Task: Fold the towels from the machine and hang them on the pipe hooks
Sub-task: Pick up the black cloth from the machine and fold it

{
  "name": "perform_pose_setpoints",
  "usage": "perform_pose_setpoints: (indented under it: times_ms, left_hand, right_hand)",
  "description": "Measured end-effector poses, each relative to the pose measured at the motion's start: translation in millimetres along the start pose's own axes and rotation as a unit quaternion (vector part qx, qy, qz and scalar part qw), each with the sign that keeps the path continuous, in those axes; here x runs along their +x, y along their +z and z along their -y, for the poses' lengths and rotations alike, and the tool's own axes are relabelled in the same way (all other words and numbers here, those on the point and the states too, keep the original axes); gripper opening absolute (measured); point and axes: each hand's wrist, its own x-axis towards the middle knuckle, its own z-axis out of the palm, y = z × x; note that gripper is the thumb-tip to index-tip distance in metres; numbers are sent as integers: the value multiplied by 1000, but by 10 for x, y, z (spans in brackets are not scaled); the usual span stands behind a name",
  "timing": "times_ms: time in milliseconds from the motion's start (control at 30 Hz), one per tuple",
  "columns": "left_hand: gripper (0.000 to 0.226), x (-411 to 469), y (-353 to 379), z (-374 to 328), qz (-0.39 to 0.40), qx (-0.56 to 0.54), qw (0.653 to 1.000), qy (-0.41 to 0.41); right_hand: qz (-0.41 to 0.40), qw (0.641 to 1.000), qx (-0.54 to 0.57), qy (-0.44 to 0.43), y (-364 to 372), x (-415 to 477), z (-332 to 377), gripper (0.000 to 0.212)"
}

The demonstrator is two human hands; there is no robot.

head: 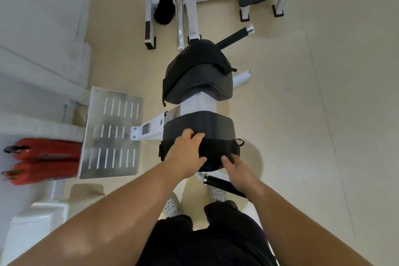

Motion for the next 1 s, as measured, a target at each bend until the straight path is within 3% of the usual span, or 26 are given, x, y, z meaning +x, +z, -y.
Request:
perform_pose_setpoints:
  times_ms: [167,367,533,667,767,833,933,1000]
  left_hand:
    - [53,91,-5,-73,-5,65,997,-27]
    - [21,140,-57,-21,3,58,998,-10]
    - [21,134,-255,156,7,33,997,71]
    - [19,163,-456,341,-12,32,994,107]
    - [32,225,-584,465,-14,6,994,109]
    - [36,309,-648,570,-16,-6,994,111]
    - [35,500,-737,736,14,2,995,98]
    - [30,647,-819,818,51,17,993,100]
  right_hand:
    - [11,986,164,15,69,114,13,69]
    - [-31,971,233,44,60,150,-17,68]
    - [-124,980,158,-2,10,221,127,77]
    - [-104,971,217,9,-96,330,405,61]
    - [-85,978,187,20,-85,461,533,61]
    - [-109,980,166,22,-84,549,604,56]
    - [-163,967,195,14,-110,593,749,24]
    - [-197,963,186,10,-102,631,871,15]
